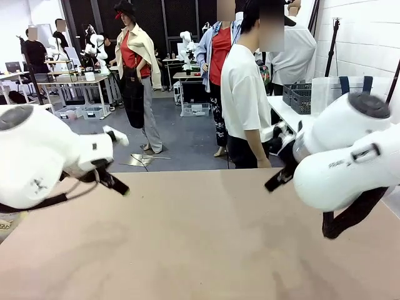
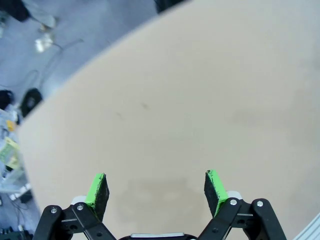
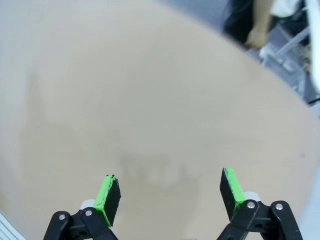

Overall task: Transfer purchased items from the store into the shopping bag.
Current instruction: Open the Reusable shopping bag in the center of the table.

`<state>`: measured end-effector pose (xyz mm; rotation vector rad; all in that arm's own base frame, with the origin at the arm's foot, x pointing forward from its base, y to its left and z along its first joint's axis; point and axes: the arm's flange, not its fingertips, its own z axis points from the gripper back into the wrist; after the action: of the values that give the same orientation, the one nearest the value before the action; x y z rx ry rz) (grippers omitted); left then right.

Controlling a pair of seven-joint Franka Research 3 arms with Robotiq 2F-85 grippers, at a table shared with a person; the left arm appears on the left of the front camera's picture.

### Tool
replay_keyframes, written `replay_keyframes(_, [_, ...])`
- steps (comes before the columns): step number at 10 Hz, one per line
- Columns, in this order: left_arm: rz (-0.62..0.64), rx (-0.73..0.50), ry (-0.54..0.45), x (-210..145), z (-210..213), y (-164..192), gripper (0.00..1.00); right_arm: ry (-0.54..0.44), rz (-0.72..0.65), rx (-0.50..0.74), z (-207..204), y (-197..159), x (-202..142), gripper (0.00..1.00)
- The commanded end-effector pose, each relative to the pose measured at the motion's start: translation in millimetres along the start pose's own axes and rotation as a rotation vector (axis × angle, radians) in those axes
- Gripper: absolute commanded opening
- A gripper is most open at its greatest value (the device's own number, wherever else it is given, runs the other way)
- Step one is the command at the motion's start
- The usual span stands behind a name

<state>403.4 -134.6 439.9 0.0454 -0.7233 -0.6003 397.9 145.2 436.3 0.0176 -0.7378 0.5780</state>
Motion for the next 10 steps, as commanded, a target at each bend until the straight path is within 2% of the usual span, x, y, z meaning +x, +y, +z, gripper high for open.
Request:
replay_keyframes(1, [0.069, 0.143, -0.115, -23, 57, 16, 1.00, -0.138, -0.132, -0.115, 60, -48, -8, 1.00])
replay_keyframes(2, [0.152, 0.189, -0.125, -48, 84, 45, 1.00, -0.155, -0.295, -0.197, 87, -94, -20, 1.00])
replay_keyframes(4, [0.347, 0.195, -0.153, -107, 111, 96, 1.00, -0.164, -0.534, -0.264, 114, -166, -62, 1.00])
replay_keyframes(5, [0.464, 0.235, -0.144, -143, 118, 116, 1.00, -0.151, -0.662, -0.308, 120, -197, -89, 1.00])
replay_keyframes(6, [0.591, 0.280, -0.115, -181, 122, 135, 1.00, -0.140, -0.739, -0.296, 119, -225, -114, 1.00])
replay_keyframes(8, [0.711, 0.276, -0.157, -226, 126, 154, 1.00, -0.122, -0.884, -0.314, 119, -254, -159, 1.00])
replay_keyframes(9, [0.703, 0.267, -0.178, -231, 123, 158, 1.00, -0.141, -0.924, -0.298, 117, -261, -173, 1.00])
replay_keyframes(10, [0.706, 0.247, -0.151, -219, 115, 157, 1.00, -0.151, -0.912, -0.266, 106, -255, -170, 1.00])
